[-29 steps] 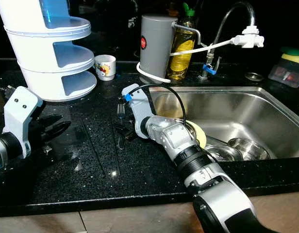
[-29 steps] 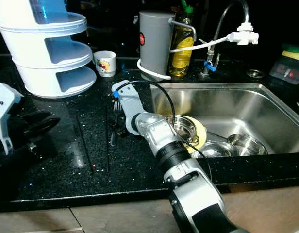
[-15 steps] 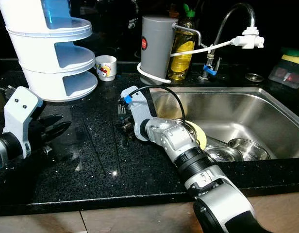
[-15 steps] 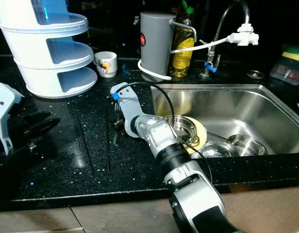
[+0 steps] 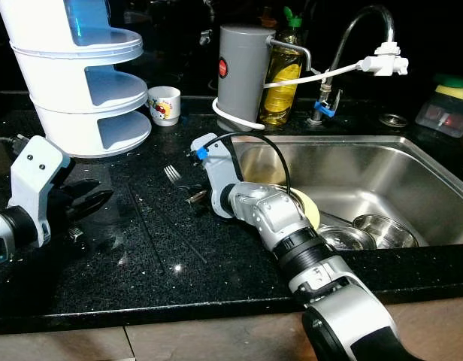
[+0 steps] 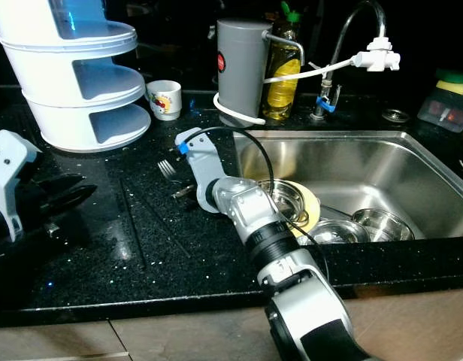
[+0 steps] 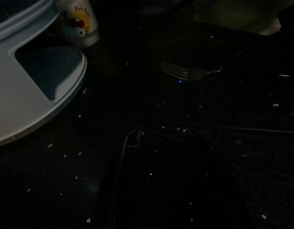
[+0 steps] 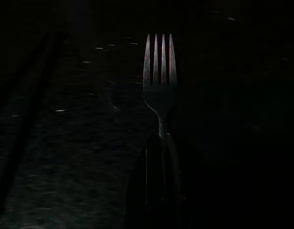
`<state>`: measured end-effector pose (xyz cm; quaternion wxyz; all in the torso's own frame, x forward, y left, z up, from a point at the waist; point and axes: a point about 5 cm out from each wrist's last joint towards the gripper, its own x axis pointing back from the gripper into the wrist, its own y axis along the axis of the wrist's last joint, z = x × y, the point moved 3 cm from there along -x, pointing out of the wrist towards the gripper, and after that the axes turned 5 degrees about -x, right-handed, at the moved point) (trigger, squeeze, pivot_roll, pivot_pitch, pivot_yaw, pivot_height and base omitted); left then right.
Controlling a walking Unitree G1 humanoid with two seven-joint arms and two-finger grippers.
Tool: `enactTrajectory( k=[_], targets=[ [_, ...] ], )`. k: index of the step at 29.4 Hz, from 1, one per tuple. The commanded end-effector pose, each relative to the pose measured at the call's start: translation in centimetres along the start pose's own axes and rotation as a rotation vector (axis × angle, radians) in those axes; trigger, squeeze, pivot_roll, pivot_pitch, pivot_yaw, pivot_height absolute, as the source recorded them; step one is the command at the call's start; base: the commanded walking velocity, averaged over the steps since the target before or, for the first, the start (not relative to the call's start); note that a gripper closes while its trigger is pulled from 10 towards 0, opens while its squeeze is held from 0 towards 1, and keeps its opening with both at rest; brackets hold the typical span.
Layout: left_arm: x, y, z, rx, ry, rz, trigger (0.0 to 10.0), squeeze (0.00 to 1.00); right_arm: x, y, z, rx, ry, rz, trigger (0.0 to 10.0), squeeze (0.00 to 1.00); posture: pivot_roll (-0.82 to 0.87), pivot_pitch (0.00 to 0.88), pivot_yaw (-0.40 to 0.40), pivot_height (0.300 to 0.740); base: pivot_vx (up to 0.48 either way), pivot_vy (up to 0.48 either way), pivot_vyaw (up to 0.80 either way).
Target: Kitchen organization
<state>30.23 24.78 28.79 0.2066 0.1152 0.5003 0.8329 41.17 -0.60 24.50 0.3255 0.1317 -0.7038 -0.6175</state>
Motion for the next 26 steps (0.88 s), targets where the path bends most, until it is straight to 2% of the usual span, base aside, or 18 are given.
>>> enactTrajectory(
  k=[1, 2, 3, 8, 9, 10, 12, 13, 16, 17, 19, 20, 21, 22, 24, 25, 26],
  targets=[
    [-0.3, 0.6, -0.5, 0.007, -0.022, -0.029, 10.0, 0.00, 0.2, -1.7, -1.6, -0.054, -0.050, 0.064, 0.0, 0.00, 0.08, 0.119, -0.063, 0.740, 0.000, 0.000, 0.00],
    [-0.7, 1.8, -0.7, 0.026, -0.030, -0.086, 10.0, 0.00, 0.9, -0.6, -3.0, -0.066, -0.085, 0.024, 0.0, 0.00, 0.08, 0.117, -0.063, 0.740, 0.000, 0.000, 0.00],
    [-0.7, 1.8, -0.7, 0.026, -0.030, -0.086, 10.0, 0.00, 0.9, -0.6, -3.0, -0.066, -0.085, 0.024, 0.0, 0.00, 0.08, 0.117, -0.063, 0.740, 0.000, 0.000, 0.00],
    [-2.6, 5.3, -1.8, 0.084, -0.077, -0.253, 10.0, 0.00, 4.5, 2.6, -8.5, -0.095, -0.241, -0.090, 0.0, 0.00, 0.07, 0.119, -0.061, 0.740, 0.000, 0.000, 0.00],
    [-2.9, 5.8, -2.1, 0.095, -0.088, -0.276, 10.0, 0.00, 5.0, 2.9, -9.2, -0.095, -0.260, -0.100, 0.0, 0.00, 0.07, 0.119, -0.061, 0.740, 0.000, 0.000, 0.00],
    [-2.9, 5.8, -2.1, 0.095, -0.088, -0.276, 10.0, 0.00, 5.0, 2.9, -9.2, -0.095, -0.260, -0.100, 0.0, 0.00, 0.07, 0.119, -0.061, 0.740, 0.000, 0.000, 0.00],
    [-4.8, 7.0, -4.3, 0.117, -0.172, -0.332, 10.0, 0.00, 6.3, 2.5, -11.2, -0.045, -0.333, -0.085, 0.0, 0.00, 0.06, 0.118, -0.051, 0.740, 0.000, 0.000, 0.00],
    [-4.8, 7.0, -4.3, 0.117, -0.172, -0.332, 10.0, 0.00, 6.3, 2.5, -11.2, -0.045, -0.333, -0.085, 0.0, 0.00, 0.06, 0.118, -0.051, 0.740, 0.000, 0.000, 0.00],
    [-6.8, 7.3, -6.9, 0.106, -0.265, -0.335, 10.0, 0.00, 6.9, 1.4, -12.5, -0.014, -0.375, -0.053, 0.0, 0.00, 0.06, 0.118, -0.036, 0.740, 0.000, 0.000, 0.00],
    [-6.8, 7.3, -6.9, 0.106, -0.265, -0.335, 10.0, 0.00, 6.9, 1.4, -12.5, -0.014, -0.375, -0.053, 0.0, 0.00, 0.06, 0.118, -0.036, 0.740, 0.000, 0.000, 0.00],
    [-8.3, 7.3, -8.7, 0.118, -0.303, -0.323, 10.0, 0.00, 7.2, 0.4, -13.3, 0.009, -0.415, -0.031, 0.0, 0.00, 0.06, 0.120, -0.029, 0.740, 0.000, 0.000, 0.00],
    [-8.3, 7.3, -8.7, 0.118, -0.303, -0.323, 10.0, 0.00, 7.2, 0.4, -13.3, 0.009, -0.415, -0.031, 0.0, 0.00, 0.06, 0.120, -0.029, 0.740, 0.000, 0.000, 0.00],
    [-9.9, 6.8, -10.7, 0.095, -0.341, -0.288, 10.0, 0.00, 7.3, -0.8, -14.1, 0.032, -0.460, -0.012, 0.0, 0.00, 0.05, 0.122, -0.021, 0.740, 0.000, 0.000, 0.00],
    [-9.9, 6.8, -10.7, 0.095, -0.341, -0.288, 10.0, 0.00, 7.3, -0.8, -14.1, 0.032, -0.460, -0.012, 0.0, 0.00, 0.05, 0.122, -0.021, 0.740, 0.000, 0.000, 0.00],
    [-11.5, 6.3, -13.6, 0.037, -0.399, -0.242, 10.0, 0.00, 7.5, -2.3, -15.0, 0.081, -0.518, 0.011, 0.0, 0.00, 0.05, 0.125, -0.015, 0.740, 0.000, 0.000, 0.00],
    [-12.2, 6.4, -14.4, 0.032, -0.404, -0.233, 10.0, 0.00, 7.5, -2.8, -15.2, 0.078, -0.528, 0.012, 0.0, 0.00, 0.05, 0.125, -0.015, 0.740, 0.000, 0.000, 0.00],
    [-13.2, 6.6, -15.0, 0.033, -0.385, -0.224, 10.0, 0.00, 7.6, -3.5, -15.7, 0.100, -0.561, 0.016, 3.4, 0.00, 0.05, 0.124, -0.013, 0.740, 0.000, 0.000, 0.00]
  ],
)
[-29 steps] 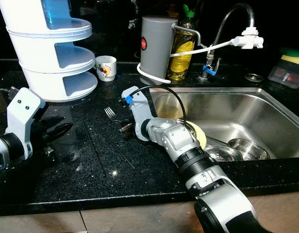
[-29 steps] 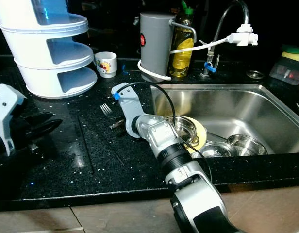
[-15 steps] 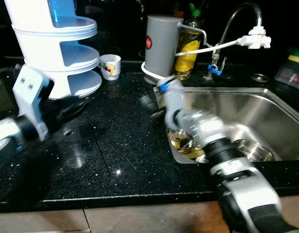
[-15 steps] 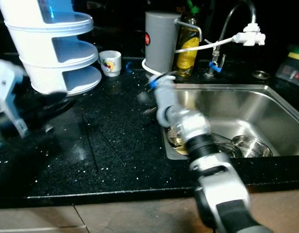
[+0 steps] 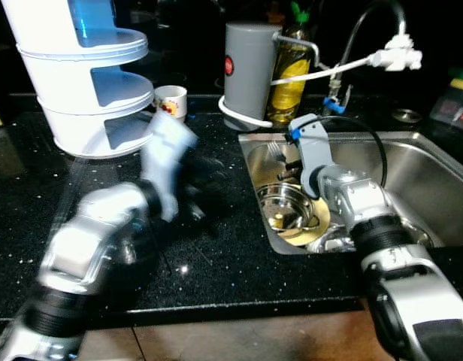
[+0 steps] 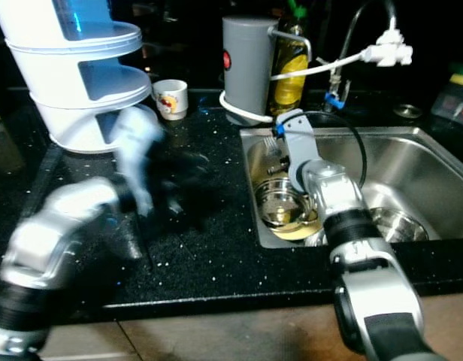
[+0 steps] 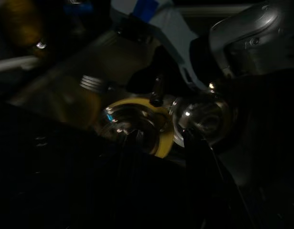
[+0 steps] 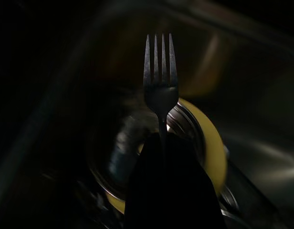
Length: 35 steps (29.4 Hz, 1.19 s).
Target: Kitchen organization
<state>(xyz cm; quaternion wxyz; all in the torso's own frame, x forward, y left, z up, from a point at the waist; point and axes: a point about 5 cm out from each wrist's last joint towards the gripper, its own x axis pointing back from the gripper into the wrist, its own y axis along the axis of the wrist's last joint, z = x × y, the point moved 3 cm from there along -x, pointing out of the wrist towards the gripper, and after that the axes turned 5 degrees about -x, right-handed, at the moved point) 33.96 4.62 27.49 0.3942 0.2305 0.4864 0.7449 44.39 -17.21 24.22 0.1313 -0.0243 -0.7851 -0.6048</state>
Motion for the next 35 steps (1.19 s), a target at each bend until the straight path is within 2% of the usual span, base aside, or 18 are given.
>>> enactTrajectory(
  k=[1, 2, 3, 4, 9, 16, 17, 18, 19, 24, 25, 29, 32, 34, 35],
  targets=[
    [-0.6, 0.1, 0.2, -0.037, 0.021, 0.016, 10.0, 0.00, 0.0, -0.7, -0.7, 0.032, -0.039, 0.000, 3.4, 0.00, 0.05, 0.124, -0.013, 0.740, 0.000, 0.000, 0.00],
    [-1.2, 0.0, 0.0, -0.064, 0.017, 0.031, 10.0, 0.00, -0.1, -1.4, -1.1, 0.056, -0.064, 0.011, 4.9, 0.00, 0.05, 0.124, -0.013, 0.740, 0.000, 0.000, 0.00],
    [-1.2, 0.0, 0.0, -0.064, 0.017, 0.031, 10.0, 0.00, -0.1, -1.4, -1.1, 0.056, -0.064, 0.011, 4.9, 0.00, 0.05, 0.124, -0.013, 0.740, 0.000, 0.000, 0.00],
    [-1.5, -0.3, -0.3, -0.082, 0.008, 0.045, 10.0, 0.00, -0.1, -1.8, -1.1, 0.050, -0.068, 0.018, 10.0, 0.00, 0.05, 0.122, -0.013, 0.740, 0.000, 0.000, 0.00],
    [-2.0, -0.9, -1.0, -0.112, 0.005, 0.069, 10.0, 0.00, -0.3, -2.8, -1.1, 0.042, -0.079, 0.033, 10.0, 0.00, 0.05, 0.124, -0.013, 0.740, 0.000, 0.000, 0.00],
    [-1.7, -1.5, -0.4, -0.125, 0.040, 0.094, 10.0, 0.00, -0.5, -3.1, -0.8, 0.016, -0.065, 0.028, 10.0, 0.00, 0.06, 0.134, -0.020, 0.740, 0.000, 0.000, 0.00],
    [-1.6, -1.6, -0.2, -0.126, 0.047, 0.098, 10.0, 0.00, -0.6, -3.1, -0.7, 0.006, -0.055, 0.029, 10.0, 0.30, 0.06, 0.134, -0.022, 0.740, 0.000, 0.000, 0.00],
    [-1.6, -1.6, -0.2, -0.126, 0.047, 0.098, 10.0, 0.00, -0.6, -3.1, -0.7, 0.006, -0.055, 0.029, 10.0, 0.30, 0.06, 0.134, -0.022, 0.740, 0.000, 0.000, 0.00],
    [-1.5, -1.6, 0.0, -0.128, 0.056, 0.100, 10.0, 0.00, -0.6, -3.1, -0.6, -0.003, -0.046, 0.032, 10.0, 1.00, 0.06, 0.135, -0.024, 0.740, 0.000, 0.000, 0.00],
    [-1.3, -1.6, 0.2, -0.114, 0.069, 0.095, 10.0, 0.00, -0.7, -2.9, -0.3, 0.024, -0.043, 0.034, 10.0, 1.00, 0.06, 0.135, -0.025, 0.740, 0.000, 0.000, 0.00],
    [-1.2, -1.4, 0.4, -0.101, 0.077, 0.086, 10.0, 0.00, -0.7, -2.8, -0.2, 0.034, -0.043, 0.031, 10.0, 0.00, 0.06, 0.135, -0.025, 0.740, 0.000, 0.000, 0.00],
    [-0.8, -0.7, 0.9, -0.061, 0.096, 0.046, 10.0, 0.00, -0.8, -2.1, 0.1, 0.052, -0.036, 0.009, 10.0, 0.00, 0.06, 0.136, -0.026, 0.740, 0.000, 0.000, 0.00],
    [0.3, 0.0, 1.9, -0.088, 0.099, 0.027, 10.0, 0.00, -0.9, -0.8, 0.6, 0.036, -0.019, -0.042, 10.0, 0.00, 0.06, 0.138, -0.029, 0.740, 0.000, 0.000, 0.00],
    [0.3, 0.0, 1.9, -0.088, 0.099, 0.027, 10.0, 0.00, -0.9, -0.8, 0.6, 0.036, -0.019, -0.042, 10.0, 0.00, 0.06, 0.138, -0.029, 0.740, 0.000, 0.000, 0.00],
    [1.2, 0.4, 2.5, -0.096, 0.099, 0.019, 10.0, 0.00, -0.9, 0.3, 1.1, 0.000, 0.006, -0.086, 10.0, 0.00, 0.06, 0.138, -0.028, 0.740, 0.000, 0.000, 0.00]
  ],
)
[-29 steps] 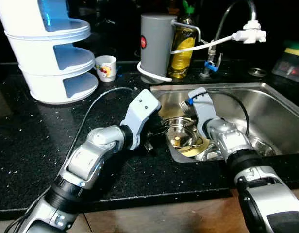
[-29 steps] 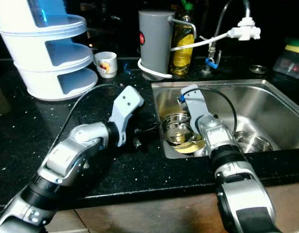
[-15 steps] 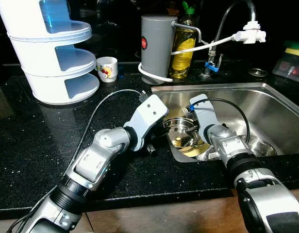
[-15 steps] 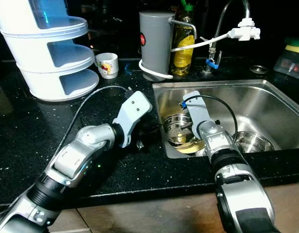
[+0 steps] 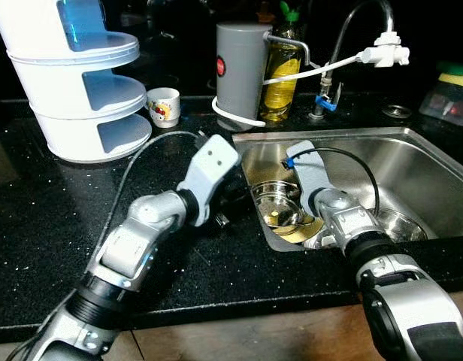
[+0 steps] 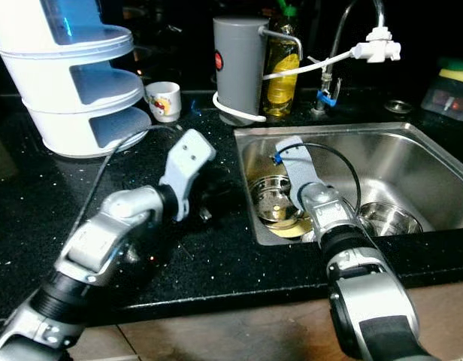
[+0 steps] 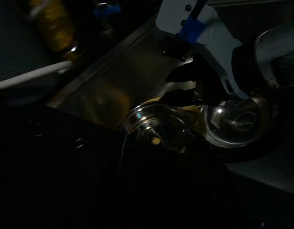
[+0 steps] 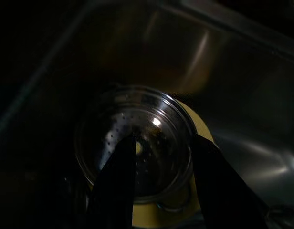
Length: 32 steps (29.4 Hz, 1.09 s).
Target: Kitchen organization
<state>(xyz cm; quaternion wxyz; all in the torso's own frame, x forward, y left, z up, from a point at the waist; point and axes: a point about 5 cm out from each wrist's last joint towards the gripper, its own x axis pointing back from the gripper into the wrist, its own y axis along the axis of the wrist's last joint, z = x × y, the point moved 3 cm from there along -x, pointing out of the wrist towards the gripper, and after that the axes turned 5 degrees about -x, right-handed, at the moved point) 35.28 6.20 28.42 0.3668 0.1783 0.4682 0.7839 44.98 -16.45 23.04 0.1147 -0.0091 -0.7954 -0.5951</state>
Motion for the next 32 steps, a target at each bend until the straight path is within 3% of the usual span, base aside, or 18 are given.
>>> enactTrajectory(
  k=[1, 2, 3, 5, 7, 8, 9, 10, 11, 13, 14, 17, 19, 22, 29, 30, 31, 32],
  targets=[
    [2.3, 0.9, 1.4, 0.004, -0.028, -0.025, 10.0, 0.00, 0.0, 2.6, 1.6, -0.084, 0.092, -0.106, 10.0, 0.00, 0.06, 0.139, -0.027, 0.740, 0.000, 0.000, 0.00],
    [2.3, 0.9, 1.4, 0.004, -0.028, -0.025, 10.0, 0.00, 0.0, 2.6, 1.6, -0.084, 0.092, -0.106, 10.0, 0.00, 0.06, 0.139, -0.027, 0.740, 0.000, 0.000, 0.00],
    [5.3, 1.2, 3.4, -0.025, -0.023, -0.001, 10.0, 0.00, 0.3, 5.0, 5.1, -0.184, 0.277, -0.187, 10.0, 0.00, 0.06, 0.143, -0.032, 0.740, 0.000, 0.000, 0.00],
    [7.1, 0.8, 5.0, -0.078, 0.027, 0.064, 10.0, 0.00, 0.7, 6.0, 7.6, -0.231, 0.405, -0.208, 10.0, 0.00, 0.06, 0.143, -0.032, 0.740, 0.000, 0.000, 0.00],
    [7.6, 0.6, 5.5, -0.099, 0.049, 0.089, 10.0, 0.00, 0.8, 6.2, 8.3, -0.238, 0.441, -0.210, 10.0, 0.00, 0.06, 0.143, -0.032, 0.740, 0.000, 0.000, 0.00],
    [8.3, 0.2, 6.2, -0.122, 0.085, 0.127, 10.0, 0.00, 1.0, 6.4, 9.2, -0.237, 0.475, -0.211, 10.0, 0.85, 0.07, 0.146, -0.037, 0.740, 0.000, 0.000, 0.00],
    [8.3, 0.2, 6.2, -0.122, 0.085, 0.127, 10.0, 0.00, 1.0, 6.4, 9.2, -0.237, 0.475, -0.211, 10.0, 0.85, 0.07, 0.146, -0.037, 0.740, 0.000, 0.000, 0.00],
    [9.7, -0.5, 7.5, -0.141, 0.142, 0.179, 10.0, 0.00, 1.4, 6.8, 10.9, -0.232, 0.536, -0.216, 10.0, 1.00, 0.07, 0.148, -0.041, 0.740, 0.000, 0.000, 0.00],
    [9.7, -0.5, 7.5, -0.141, 0.142, 0.179, 10.0, 0.00, 1.4, 6.8, 10.9, -0.232, 0.536, -0.216, 10.0, 1.00, 0.07, 0.148, -0.041, 0.740, 0.000, 0.000, 0.00],
    [11.5, -1.0, 8.7, -0.155, 0.195, 0.226, 10.0, 0.00, 1.9, 7.3, 12.7, -0.230, 0.603, -0.223, 10.0, 1.00, 0.07, 0.149, -0.044, 0.740, 0.000, 0.000, 0.00],
    [13.5, -1.3, 10.0, -0.170, 0.252, 0.270, 10.0, 0.00, 2.5, 7.9, 14.7, -0.219, 0.674, -0.236, 10.0, 1.00, 0.08, 0.151, -0.051, 0.740, 0.000, 0.000, 0.00],
    [14.7, -1.4, 10.7, -0.179, 0.284, 0.294, 10.0, 0.00, 3.0, 8.3, 16.0, -0.212, 0.717, -0.244, 10.0, 1.00, 0.08, 0.151, -0.051, 0.740, 0.000, 0.000, 0.00],
    [16.6, -1.2, 11.0, -0.173, 0.314, 0.316, 10.0, 0.00, 3.6, 8.4, 17.7, -0.155, 0.772, -0.259, 10.0, 1.00, 0.08, 0.145, -0.071, 0.740, 0.000, 0.000, 0.00],
    [17.7, -0.7, 10.9, -0.142, 0.328, 0.288, 10.0, 0.00, 3.8, 8.1, 18.0, -0.073, 0.782, -0.248, 10.0, 1.00, 0.08, 0.144, -0.078, 0.740, 0.000, 0.000, 0.00],
    [18.5, 0.8, 9.7, -0.065, 0.245, 0.199, 10.0, 0.00, 4.4, 7.3, 17.7, -0.025, 0.802, -0.147, 10.0, 1.00, 0.08, 0.138, -0.087, 0.740, 0.000, 0.000, 0.00],
    [18.8, 0.8, 9.0, -0.048, 0.189, 0.201, 10.0, 0.00, 4.5, 7.0, 17.4, -0.036, 0.800, -0.104, 10.0, 0.92, 0.08, 0.134, -0.086, 0.740, 0.000, 0.000, 0.00],
    [19.0, 0.7, 8.3, -0.035, 0.139, 0.207, 10.0, 0.00, 4.7, 6.9, 17.1, -0.051, 0.799, -0.076, 10.0, 0.45, 0.08, 0.134, -0.085, 0.740, 0.000, 0.000, 0.00],
    [19.0, 0.7, 8.3, -0.035, 0.139, 0.207, 10.0, 0.00, 4.7, 6.9, 17.1, -0.051, 0.799, -0.076, 10.0, 0.45, 0.08, 0.134, -0.085, 0.740, 0.000, 0.000, 0.00]
  ],
)
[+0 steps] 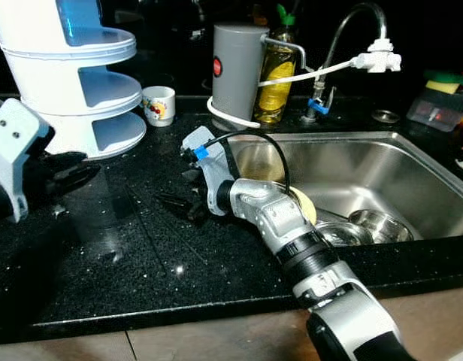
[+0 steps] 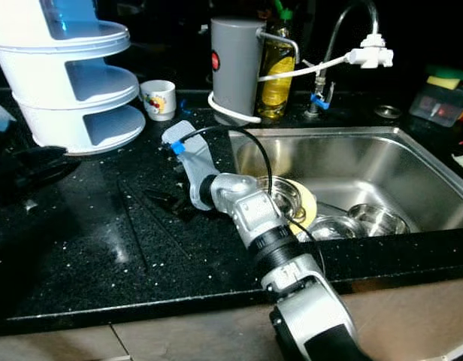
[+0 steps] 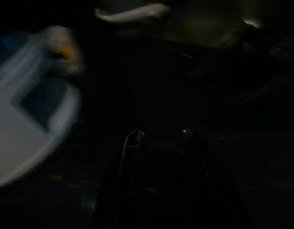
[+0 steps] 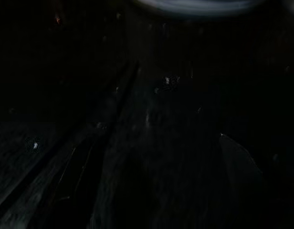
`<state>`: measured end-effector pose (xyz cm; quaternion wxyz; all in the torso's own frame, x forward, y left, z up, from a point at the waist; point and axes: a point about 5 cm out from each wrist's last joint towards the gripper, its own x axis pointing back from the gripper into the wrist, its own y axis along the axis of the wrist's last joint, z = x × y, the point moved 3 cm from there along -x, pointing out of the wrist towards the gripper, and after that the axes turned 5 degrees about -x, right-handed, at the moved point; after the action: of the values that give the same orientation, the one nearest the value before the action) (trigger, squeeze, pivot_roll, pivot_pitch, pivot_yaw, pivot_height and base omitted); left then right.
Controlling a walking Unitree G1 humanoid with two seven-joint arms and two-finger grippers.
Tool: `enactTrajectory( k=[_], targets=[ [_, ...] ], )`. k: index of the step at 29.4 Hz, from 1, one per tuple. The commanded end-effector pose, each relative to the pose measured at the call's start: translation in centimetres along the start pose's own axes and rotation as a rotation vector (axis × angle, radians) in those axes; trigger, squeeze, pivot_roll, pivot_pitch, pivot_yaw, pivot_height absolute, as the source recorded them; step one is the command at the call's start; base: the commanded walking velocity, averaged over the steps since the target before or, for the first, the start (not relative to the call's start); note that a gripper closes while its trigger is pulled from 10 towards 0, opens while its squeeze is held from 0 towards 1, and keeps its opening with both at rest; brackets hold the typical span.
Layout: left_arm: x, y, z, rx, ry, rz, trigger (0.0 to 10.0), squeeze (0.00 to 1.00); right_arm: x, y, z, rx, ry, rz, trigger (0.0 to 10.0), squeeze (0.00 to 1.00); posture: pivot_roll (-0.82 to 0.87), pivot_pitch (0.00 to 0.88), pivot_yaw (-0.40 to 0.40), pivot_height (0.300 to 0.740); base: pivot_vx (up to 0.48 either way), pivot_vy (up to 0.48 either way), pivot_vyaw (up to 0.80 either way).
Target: Kitchen organization
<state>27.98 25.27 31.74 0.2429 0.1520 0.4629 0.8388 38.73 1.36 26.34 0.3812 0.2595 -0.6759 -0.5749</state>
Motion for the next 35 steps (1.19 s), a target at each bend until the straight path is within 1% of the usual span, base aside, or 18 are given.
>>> enactTrajectory(
  k=[1, 2, 4, 5, 6, 10, 13, 15, 16, 17, 18, 19, 20, 24, 31, 33, 35],
  targets=[
    [0.4, 0.2, -0.8, 0.004, -0.068, 0.001, 10.0, 0.00, 0.5, -0.4, 0.1, -0.062, 0.014, 0.035, 10.0, 0.00, 0.08, 0.134, -0.085, 0.740, 0.000, 0.000, 0.00],
    [0.4, 0.2, -0.8, 0.004, -0.068, 0.001, 10.0, 0.00, 0.5, -0.4, 0.1, -0.062, 0.014, 0.035, 10.0, 0.00, 0.08, 0.134, -0.085, 0.740, 0.000, 0.000, 0.00],
    [0.5, -0.2, -1.4, 0.024, -0.104, 0.011, 10.0, 0.00, 1.2, 0.1, 0.7, -0.165, 0.060, 0.030, 10.0, 0.00, 0.07, 0.130, -0.078, 0.740, 0.000, 0.000, 0.00],
    [0.5, -0.2, -1.4, 0.024, -0.104, 0.011, 10.0, 0.00, 1.2, 0.1, 0.7, -0.165, 0.060, 0.030, 10.0, 0.00, 0.07, 0.130, -0.078, 0.740, 0.000, 0.000, 0.00],
    [0.4, -0.4, -1.7, 0.039, -0.117, 0.011, 10.0, 0.00, 1.7, 0.3, 1.5, -0.210, 0.117, 0.031, 10.0, 0.00, 0.07, 0.130, -0.078, 0.740, 0.000, 0.000, 0.00],
    [0.1, -0.6, -2.0, 0.051, -0.130, 0.009, 10.0, 0.00, 2.1, 0.3, 2.7, -0.217, 0.178, 0.043, 10.0, 0.00, 0.07, 0.130, -0.078, 0.740, 0.000, 0.000, 0.00],
    [-0.1, -0.6, -2.2, 0.061, -0.138, 0.007, 10.0, 0.00, 2.3, 0.0, 3.5, -0.191, 0.208, 0.066, 10.0, 0.00, 0.05, 0.140, -0.063, 0.740, 0.000, 0.000, 0.00],
    [-0.3, -0.5, -2.4, 0.068, -0.149, 0.004, 10.0, 0.00, 2.5, -0.4, 3.9, -0.146, 0.202, 0.092, 10.0, 0.00, 0.05, 0.143, -0.063, 0.740, 0.000, 0.000, 0.00],
    [-0.3, -0.5, -2.6, 0.072, -0.156, 0.001, 10.0, 0.00, 2.5, -0.5, 4.1, -0.116, 0.195, 0.101, 10.0, 0.00, 0.05, 0.143, -0.063, 0.740, 0.000, 0.000, 0.00],
    [-0.5, -0.4, -2.7, 0.075, -0.163, -0.002, 10.0, 0.00, 2.6, -0.8, 4.2, -0.058, 0.184, 0.114, 10.0, 0.00, 0.05, 0.147, -0.062, 0.740, 0.000, 0.000, 0.00],
    [-0.6, -0.4, -2.9, 0.079, -0.169, -0.004, 10.0, 0.00, 2.6, -1.1, 4.3, 0.024, 0.164, 0.129, 10.0, 0.00, 0.05, 0.147, -0.062, 0.740, 0.000, 0.000, 0.00],
    [-0.7, -0.4, -3.1, 0.082, -0.174, -0.007, 10.0, 0.00, 2.5, -1.5, 4.4, 0.064, 0.154, 0.143, 10.0, 0.00, 0.05, 0.147, -0.062, 0.740, 0.000, 0.000, 0.00],
    [-0.8, -0.4, -3.2, 0.084, -0.177, -0.008, 10.0, 0.00, 2.6, -1.7, 4.6, 0.076, 0.146, 0.155, 10.0, 0.00, 0.05, 0.147, -0.062, 0.740, 0.000, 0.000, 0.00],
    [-0.9, -0.5, -3.4, 0.087, -0.183, -0.009, 10.0, 0.00, 2.7, -2.4, 4.8, 0.083, 0.127, 0.184, 10.0, 0.00, 0.04, 0.151, -0.060, 0.740, 0.000, 0.000, 0.00],
    [-1.0, -0.5, -3.4, 0.092, -0.184, -0.005, 10.0, 0.00, 2.7, -3.3, 4.3, 0.088, 0.077, 0.212, 10.0, 0.00, 0.04, 0.154, -0.062, 0.740, 0.000, 0.000, 0.00],
    [-1.0, -0.5, -3.4, 0.095, -0.184, -0.003, 10.0, 0.00, 2.6, -3.8, 3.6, 0.034, 0.043, 0.225, 10.0, 0.00, 0.04, 0.155, -0.063, 0.740, 0.000, 0.000, 0.00],
    [-1.0, -0.6, -3.5, 0.095, -0.186, 0.000, 10.0, 0.00, 2.5, -4.2, 3.2, 0.022, 0.027, 0.240, 10.0, 0.00, 0.04, 0.156, -0.063, 0.740, 0.000, 0.000, 0.00]
  ],
)
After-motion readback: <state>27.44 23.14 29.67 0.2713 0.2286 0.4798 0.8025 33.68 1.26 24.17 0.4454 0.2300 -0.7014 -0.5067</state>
